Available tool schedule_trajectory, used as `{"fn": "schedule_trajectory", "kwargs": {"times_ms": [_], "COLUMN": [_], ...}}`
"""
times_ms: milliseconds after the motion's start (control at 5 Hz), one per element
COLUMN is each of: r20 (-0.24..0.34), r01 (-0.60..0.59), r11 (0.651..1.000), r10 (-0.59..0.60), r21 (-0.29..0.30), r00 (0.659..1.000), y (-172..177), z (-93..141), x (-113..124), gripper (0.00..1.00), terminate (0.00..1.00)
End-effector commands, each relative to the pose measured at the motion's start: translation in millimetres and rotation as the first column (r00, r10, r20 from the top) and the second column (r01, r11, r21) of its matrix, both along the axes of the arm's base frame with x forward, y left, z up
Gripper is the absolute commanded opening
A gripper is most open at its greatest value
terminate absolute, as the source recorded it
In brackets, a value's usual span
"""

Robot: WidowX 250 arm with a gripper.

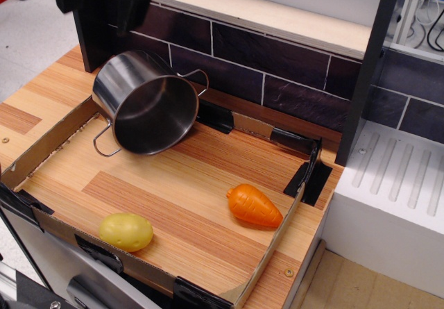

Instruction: Topple metal pot

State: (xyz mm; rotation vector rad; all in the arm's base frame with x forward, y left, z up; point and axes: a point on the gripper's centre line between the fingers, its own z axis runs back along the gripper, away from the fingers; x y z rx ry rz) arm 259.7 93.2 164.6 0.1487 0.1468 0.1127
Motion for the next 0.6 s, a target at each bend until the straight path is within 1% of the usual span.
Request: {"fn": "schedule_trajectory", "kwargs": {"times_ms": [0,200,400], "r20": [0.071,0.071,0.071], "r01": [0.022,0.022,0.022], "r11": [0.989,0.989,0.989], "r10": [-0.012,-0.012,-0.012], "r21": [-0.149,-0.149,-0.149], "r00": [0.997,0.997,0.997], "y": [15.0,15.0,15.0], "z": [43.0,43.0,43.0], "x": [6.8,6.8,6.8], "gripper": [1.00,1.00,1.00], "terminate": [0.00,0.00,1.00]}}
